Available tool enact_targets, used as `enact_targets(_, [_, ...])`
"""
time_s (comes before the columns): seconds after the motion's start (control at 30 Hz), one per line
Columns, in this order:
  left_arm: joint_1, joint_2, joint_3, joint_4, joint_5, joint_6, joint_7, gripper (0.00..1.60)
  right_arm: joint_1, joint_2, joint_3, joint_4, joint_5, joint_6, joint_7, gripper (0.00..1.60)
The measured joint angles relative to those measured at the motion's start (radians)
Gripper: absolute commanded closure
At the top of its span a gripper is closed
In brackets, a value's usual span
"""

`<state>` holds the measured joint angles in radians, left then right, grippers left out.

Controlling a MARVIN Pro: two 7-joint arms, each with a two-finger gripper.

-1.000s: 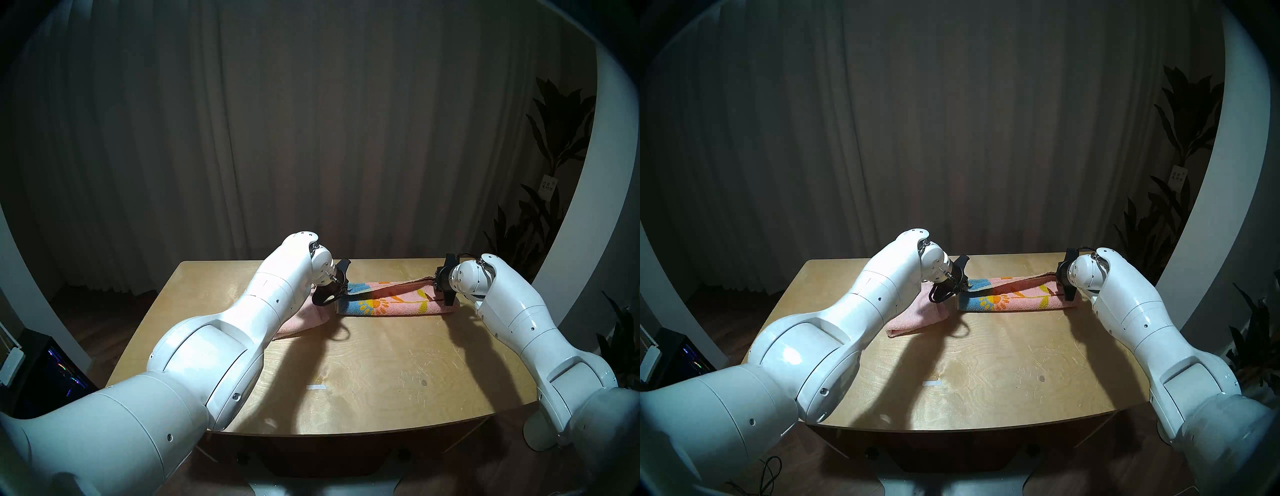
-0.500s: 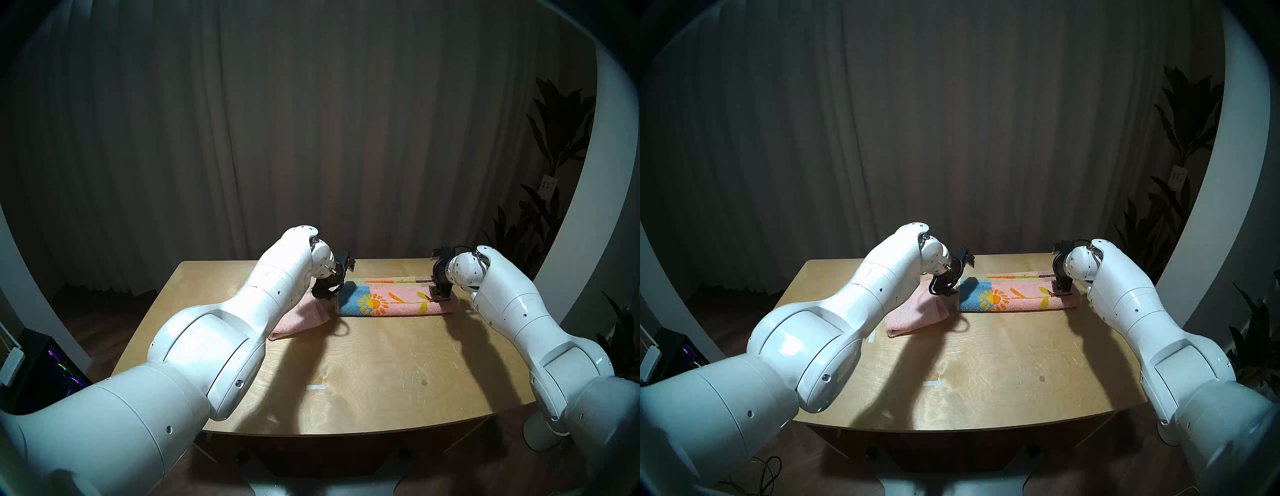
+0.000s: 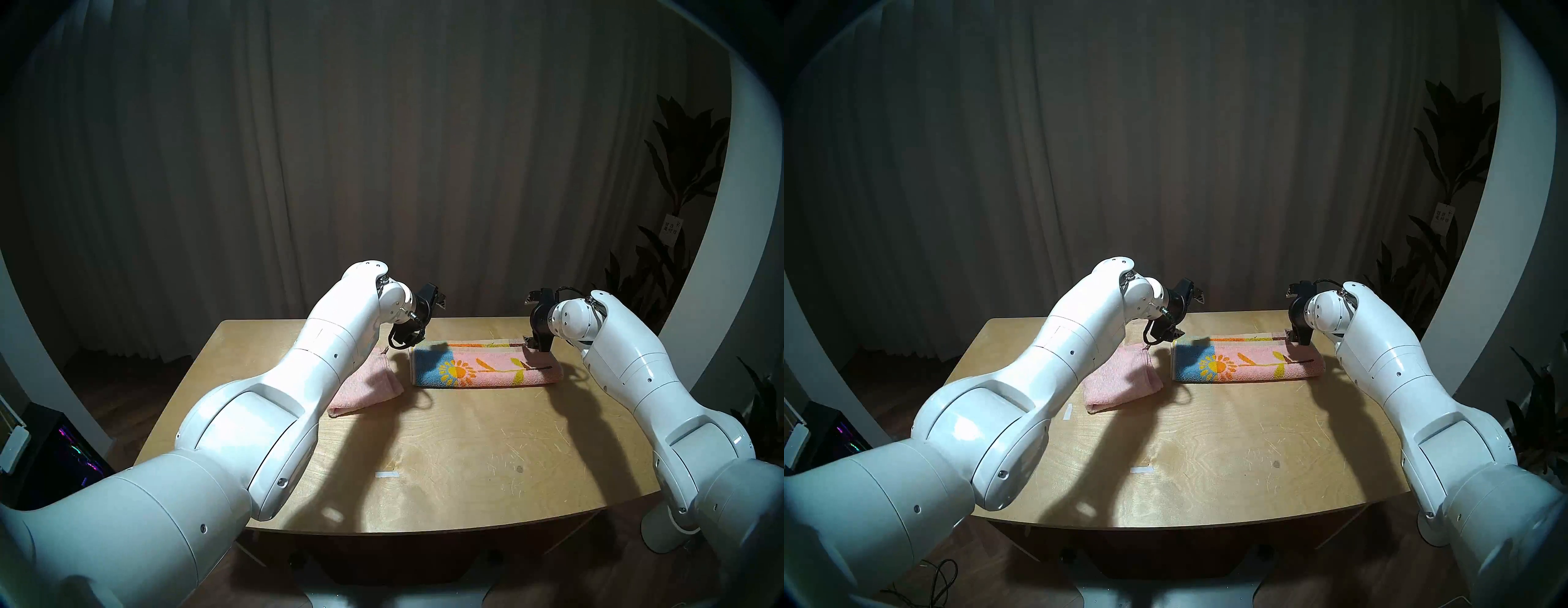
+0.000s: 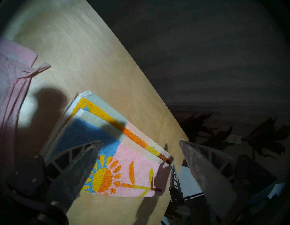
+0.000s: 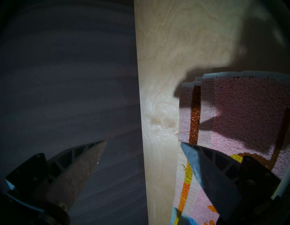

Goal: Fold each towel twice and stack them on table

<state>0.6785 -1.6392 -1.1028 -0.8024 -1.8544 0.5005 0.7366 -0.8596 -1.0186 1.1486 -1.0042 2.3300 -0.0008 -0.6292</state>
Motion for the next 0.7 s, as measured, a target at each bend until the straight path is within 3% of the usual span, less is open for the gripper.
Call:
enact_targets(0.2, [0.06, 0.035, -0.002, -0.091, -0.007, 0.031, -0.025, 0.0, -0.043, 0.028, 0.018, -0.068, 0.024, 0.016, -0.001, 0.0])
enact_targets(0.7, [0.106, 0.162, -0.067, -0.205, 0.003, 0.05, -0.064, 0.0, -0.108, 0.073, 0.027, -0.165, 0.044, 0.043, -0.003, 0.0])
